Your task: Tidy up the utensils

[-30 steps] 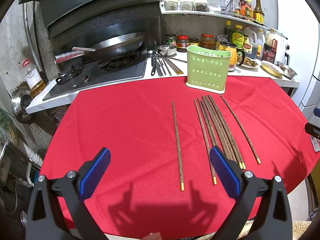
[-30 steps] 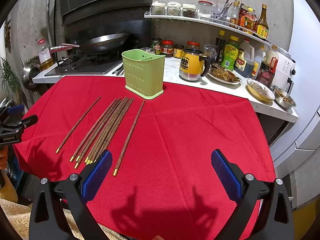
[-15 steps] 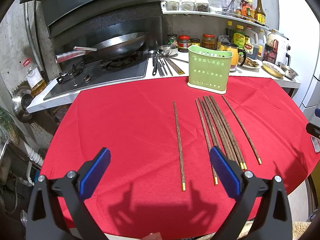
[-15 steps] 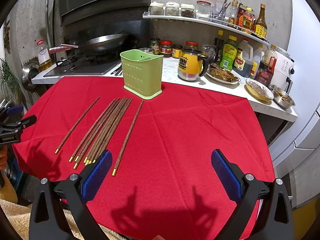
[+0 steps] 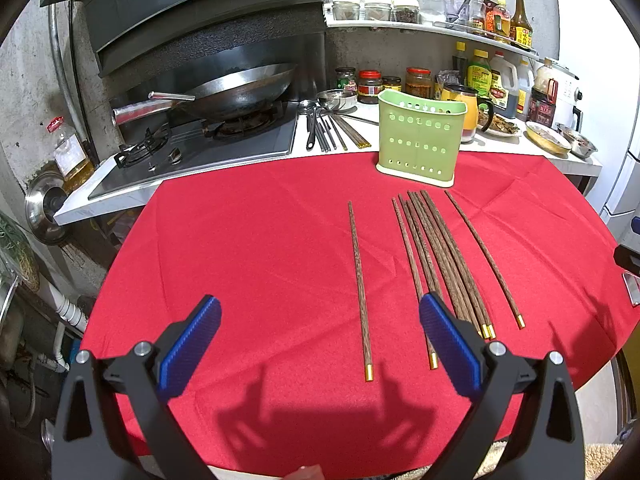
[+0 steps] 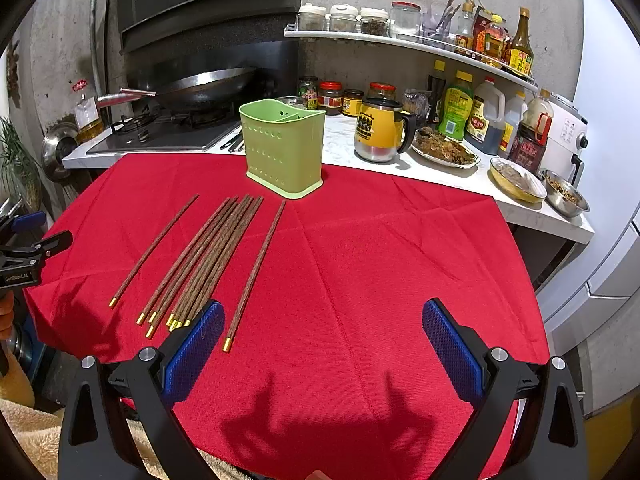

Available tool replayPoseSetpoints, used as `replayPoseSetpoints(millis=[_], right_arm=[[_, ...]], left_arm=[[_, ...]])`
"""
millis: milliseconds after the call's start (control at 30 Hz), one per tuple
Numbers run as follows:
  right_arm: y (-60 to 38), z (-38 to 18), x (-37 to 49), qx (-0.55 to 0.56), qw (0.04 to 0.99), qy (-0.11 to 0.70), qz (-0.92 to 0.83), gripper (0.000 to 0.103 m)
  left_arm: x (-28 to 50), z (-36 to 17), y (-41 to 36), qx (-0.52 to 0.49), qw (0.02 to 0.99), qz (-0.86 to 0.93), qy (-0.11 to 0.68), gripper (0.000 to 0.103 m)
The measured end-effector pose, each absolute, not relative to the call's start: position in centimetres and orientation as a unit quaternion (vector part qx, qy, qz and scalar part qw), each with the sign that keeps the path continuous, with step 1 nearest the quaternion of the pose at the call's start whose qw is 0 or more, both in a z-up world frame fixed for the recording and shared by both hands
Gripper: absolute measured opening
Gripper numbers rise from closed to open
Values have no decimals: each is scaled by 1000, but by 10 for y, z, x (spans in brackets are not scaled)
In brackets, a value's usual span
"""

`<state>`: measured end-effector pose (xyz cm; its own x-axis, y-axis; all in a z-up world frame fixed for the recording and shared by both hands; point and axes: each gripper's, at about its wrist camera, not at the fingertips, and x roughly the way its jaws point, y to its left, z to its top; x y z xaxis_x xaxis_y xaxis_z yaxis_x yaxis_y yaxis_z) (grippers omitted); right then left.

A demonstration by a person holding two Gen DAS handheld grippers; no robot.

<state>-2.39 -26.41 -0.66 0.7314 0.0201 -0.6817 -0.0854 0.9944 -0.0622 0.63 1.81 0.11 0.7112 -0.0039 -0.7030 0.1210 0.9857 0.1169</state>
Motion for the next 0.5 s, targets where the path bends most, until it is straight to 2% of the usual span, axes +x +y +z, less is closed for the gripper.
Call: replayPoseSetpoints(millis=[500], right_arm=[[-264, -7, -24, -45, 930, 365, 29, 97]], left_arm=[[7, 0, 18, 77, 921, -33, 379, 97]])
